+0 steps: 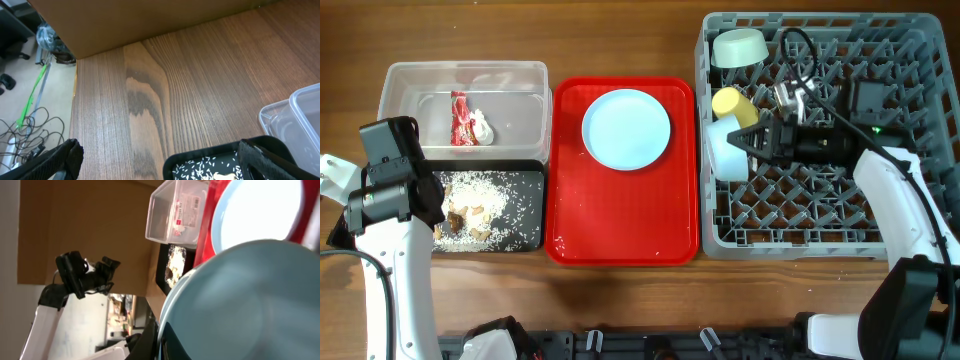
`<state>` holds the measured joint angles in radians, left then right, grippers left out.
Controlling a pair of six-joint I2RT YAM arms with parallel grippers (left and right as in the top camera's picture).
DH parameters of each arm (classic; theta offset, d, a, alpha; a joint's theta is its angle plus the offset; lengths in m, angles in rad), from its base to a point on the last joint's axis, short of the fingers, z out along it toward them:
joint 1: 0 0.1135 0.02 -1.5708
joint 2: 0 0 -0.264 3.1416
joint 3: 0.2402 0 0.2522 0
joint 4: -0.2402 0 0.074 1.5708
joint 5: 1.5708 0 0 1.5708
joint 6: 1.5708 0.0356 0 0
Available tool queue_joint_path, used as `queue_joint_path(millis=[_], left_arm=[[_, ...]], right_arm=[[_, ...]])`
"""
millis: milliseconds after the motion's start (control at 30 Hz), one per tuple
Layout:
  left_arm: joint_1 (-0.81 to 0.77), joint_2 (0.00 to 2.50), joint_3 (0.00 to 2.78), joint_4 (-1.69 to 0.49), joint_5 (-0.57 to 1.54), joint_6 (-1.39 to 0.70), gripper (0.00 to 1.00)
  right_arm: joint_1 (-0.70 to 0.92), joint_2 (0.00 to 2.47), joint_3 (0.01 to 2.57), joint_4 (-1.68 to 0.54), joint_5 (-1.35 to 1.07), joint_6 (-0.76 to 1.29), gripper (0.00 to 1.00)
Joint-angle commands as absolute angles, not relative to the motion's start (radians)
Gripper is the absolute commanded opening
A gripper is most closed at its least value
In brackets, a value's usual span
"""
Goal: Sort waste into correct bins and load items into the dishwasher rack
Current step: 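Carry the blue bowl into the dish rack and set it down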
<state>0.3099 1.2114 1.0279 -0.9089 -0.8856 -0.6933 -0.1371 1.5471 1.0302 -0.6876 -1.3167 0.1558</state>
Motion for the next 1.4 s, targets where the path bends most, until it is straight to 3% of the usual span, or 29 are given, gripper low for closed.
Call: queue_joint_path(millis=[0, 567, 833, 933, 1167, 1367], left_arm=[[0.316, 1.21, 1.031, -0.907, -0.905, -0.692, 1.0], [0.316, 1.21, 1.031, -0.907, -0.905, -0.692, 1.0], [0.316, 1.21, 1.031, -0.906, -0.905, -0.692, 1.0], [0.316, 1.21, 1.031, -0.907, -0.905, -0.692, 1.0], [0.316, 1.21, 1.031, -0.907, -0.905, -0.692, 1.0], [0.316, 1.21, 1.031, -0.907, -0.905, -0.692, 1.0]], right_arm=[[-0.175, 1.53, 0.973, -0.647, -1.364, 0.139, 0.04], [-0.343, 1.53, 0.907, -0.638, -1.24, 0.161, 0.06], [-0.343, 1.53, 0.907, -0.624, -1.197, 0.188, 0.17], [-0.343, 1.53, 0.907, -0.59, -1.197, 0.215, 0.25], [-0.343, 1.53, 0.908, -0.543, -1.19, 0.228, 0.6], [-0.343, 1.529, 0.911, -0.542, -1.087, 0.239, 0.81]])
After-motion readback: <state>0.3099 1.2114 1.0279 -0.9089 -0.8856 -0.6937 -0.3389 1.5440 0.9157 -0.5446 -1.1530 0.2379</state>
